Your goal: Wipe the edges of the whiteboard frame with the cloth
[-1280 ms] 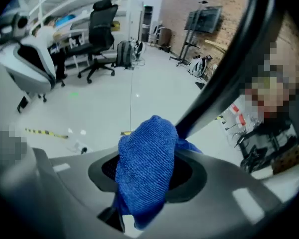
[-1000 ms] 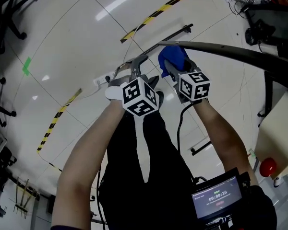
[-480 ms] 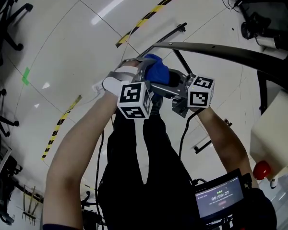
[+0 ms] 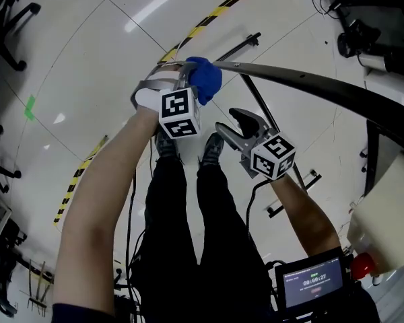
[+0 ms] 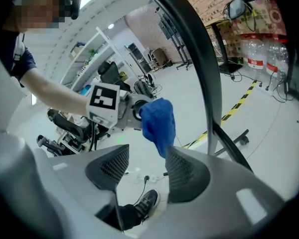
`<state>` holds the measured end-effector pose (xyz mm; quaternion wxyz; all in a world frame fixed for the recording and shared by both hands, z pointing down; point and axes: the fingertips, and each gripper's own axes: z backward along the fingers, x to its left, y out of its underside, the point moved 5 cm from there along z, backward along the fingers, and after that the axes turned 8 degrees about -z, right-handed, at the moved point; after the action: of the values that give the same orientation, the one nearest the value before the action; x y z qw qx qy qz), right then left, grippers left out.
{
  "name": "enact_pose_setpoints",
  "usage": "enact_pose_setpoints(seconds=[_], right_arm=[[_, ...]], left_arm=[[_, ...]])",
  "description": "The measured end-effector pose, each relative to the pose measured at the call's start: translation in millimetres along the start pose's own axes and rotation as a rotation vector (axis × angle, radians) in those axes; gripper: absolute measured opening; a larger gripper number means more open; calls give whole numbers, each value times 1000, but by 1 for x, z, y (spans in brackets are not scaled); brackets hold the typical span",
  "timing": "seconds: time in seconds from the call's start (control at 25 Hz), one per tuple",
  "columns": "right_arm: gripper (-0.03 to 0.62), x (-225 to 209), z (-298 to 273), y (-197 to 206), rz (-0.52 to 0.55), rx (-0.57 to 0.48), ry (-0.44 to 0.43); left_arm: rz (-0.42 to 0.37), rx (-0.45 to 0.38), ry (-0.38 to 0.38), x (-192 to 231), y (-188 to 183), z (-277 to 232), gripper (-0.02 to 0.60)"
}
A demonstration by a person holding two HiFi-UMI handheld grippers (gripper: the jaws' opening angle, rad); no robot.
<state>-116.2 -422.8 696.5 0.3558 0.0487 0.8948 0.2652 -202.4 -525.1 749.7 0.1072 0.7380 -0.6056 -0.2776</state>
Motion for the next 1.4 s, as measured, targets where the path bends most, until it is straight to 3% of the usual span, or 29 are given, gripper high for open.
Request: enact_pose_setpoints(seconds=[0.08, 0.16, 0.36, 0.44, 0.52, 0.68, 0.84, 1.08, 1.24, 1.4], right_arm=[[206, 6, 2, 12, 19, 26, 16], [179, 11, 3, 21, 46, 51, 28], [158, 20, 9, 33, 57, 69, 40], [153, 20, 10, 29, 62, 62, 53], [147, 18, 9, 22, 89, 61, 87], [130, 9, 4, 21, 130, 86, 201], [91, 9, -16, 32, 130, 165, 285], [83, 52, -37, 34, 176, 278, 255], [83, 88, -38, 24, 216, 298, 195], [81, 102, -31, 15, 252, 295, 210]], left_arm=[[-73, 2, 9, 10, -5, -19, 192], [-77, 35, 20, 22, -10, -41, 193], [172, 256, 167, 30, -15, -92, 195], [172, 219, 184, 35, -31, -96, 195], [115, 154, 183, 39, -45, -92, 195], [68, 47, 159, 41, -57, -74, 195], [25, 23, 118, 49, -70, -55, 195], [12, -1, 152, 62, -92, -20, 195], [-44, -2, 142, 69, -105, 0, 195], [-89, -5, 125, 76, -118, 18, 195]])
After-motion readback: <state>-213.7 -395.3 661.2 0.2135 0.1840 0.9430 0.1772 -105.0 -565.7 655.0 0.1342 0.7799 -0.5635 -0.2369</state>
